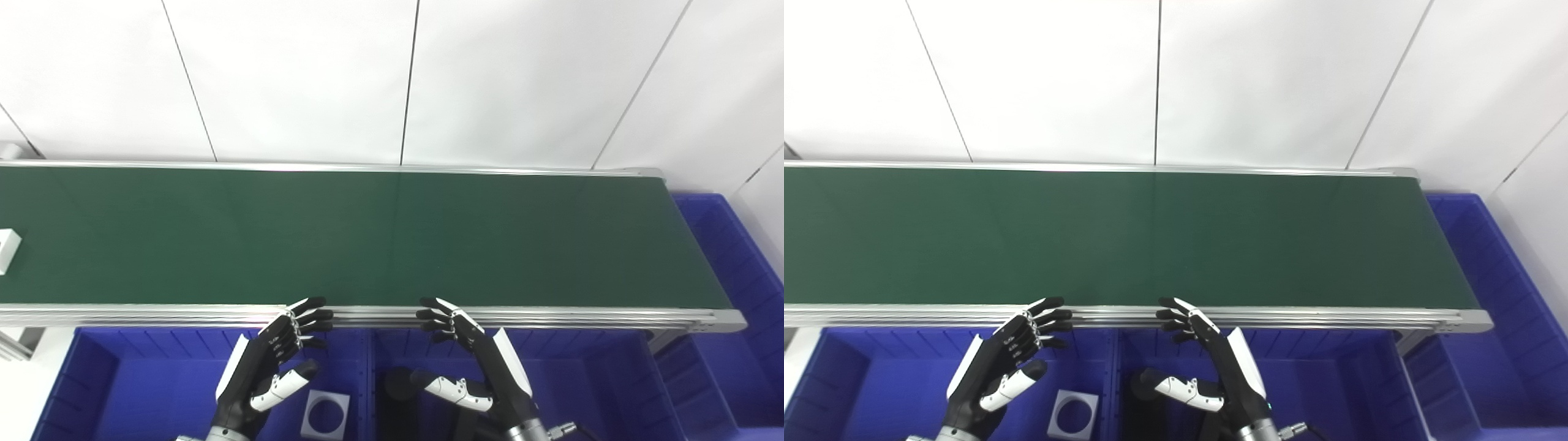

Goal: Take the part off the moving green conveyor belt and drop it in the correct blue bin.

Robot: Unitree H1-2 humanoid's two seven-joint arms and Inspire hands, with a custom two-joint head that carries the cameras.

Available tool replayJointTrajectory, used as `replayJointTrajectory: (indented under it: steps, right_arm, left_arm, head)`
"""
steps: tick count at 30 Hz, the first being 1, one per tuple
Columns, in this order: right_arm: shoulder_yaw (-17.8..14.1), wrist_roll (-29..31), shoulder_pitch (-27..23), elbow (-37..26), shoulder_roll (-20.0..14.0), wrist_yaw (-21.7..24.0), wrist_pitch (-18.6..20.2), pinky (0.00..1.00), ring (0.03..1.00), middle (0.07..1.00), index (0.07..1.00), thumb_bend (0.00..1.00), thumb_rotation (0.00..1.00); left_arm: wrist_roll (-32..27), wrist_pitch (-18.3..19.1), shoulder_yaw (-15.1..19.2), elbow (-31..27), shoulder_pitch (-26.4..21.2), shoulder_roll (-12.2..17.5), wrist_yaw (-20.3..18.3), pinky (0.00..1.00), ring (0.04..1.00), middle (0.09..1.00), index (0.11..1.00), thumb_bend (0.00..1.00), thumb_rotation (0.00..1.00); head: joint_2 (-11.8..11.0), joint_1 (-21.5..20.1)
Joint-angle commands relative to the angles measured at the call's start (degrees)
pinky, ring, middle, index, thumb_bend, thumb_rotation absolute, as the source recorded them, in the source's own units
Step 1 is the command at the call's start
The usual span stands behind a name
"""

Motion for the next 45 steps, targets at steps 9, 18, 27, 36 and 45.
replayJointTrajectory:
  steps: [9,18,27,36,45]
  right_arm:
    - [0.1,0.6,-0.7,-0.4,0.3,0.0,-0.3,0.65,0.727,0.776,0.833,0.67,0.57]
    - [0.1,0.4,-0.7,-0.1,0.6,-0.3,-0.8,0.65,0.723,0.773,0.831,0.67,0.59]
    - [0.1,0.5,-0.5,-0.4,0.7,-0.2,-0.4,0.65,0.724,0.774,0.834,0.67,0.59]
    - [0.2,0.4,-0.7,0.5,0.8,-0.5,-1.4,0.65,0.724,0.774,0.833,0.66,0.58]
    - [0.4,0.1,-0.9,1.7,1.1,-0.8,-2.2,0.65,0.724,0.776,0.832,0.65,0.56]
  left_arm:
    - [0.5,-1.5,-0.4,-1.4,-0.3,0.2,0.3,0.63,0.732,0.763,0.803,0.89,0.63]
    - [0.3,-1.8,-0.3,-1.2,-0.3,0.4,0.3,0.64,0.734,0.767,0.802,0.89,0.63]
    - [0.8,-1.2,-0.4,-1.6,-0.2,0.5,0.4,0.64,0.725,0.759,0.796,0.90,0.64]
    - [0.3,-1.9,-0.3,-0.6,-0.4,0.7,0.2,0.64,0.721,0.751,0.789,0.88,0.62]
    - [0.0,-3.0,0.0,1.0,-0.8,1.0,0.1,0.63,0.718,0.750,0.783,0.88,0.61]
  head:
    - [-0.1,0.1]
    - [-0.4,0.1]
    - [-0.5,0.2]
    - [-1.3,1.1]
    - [-3.2,3.9]
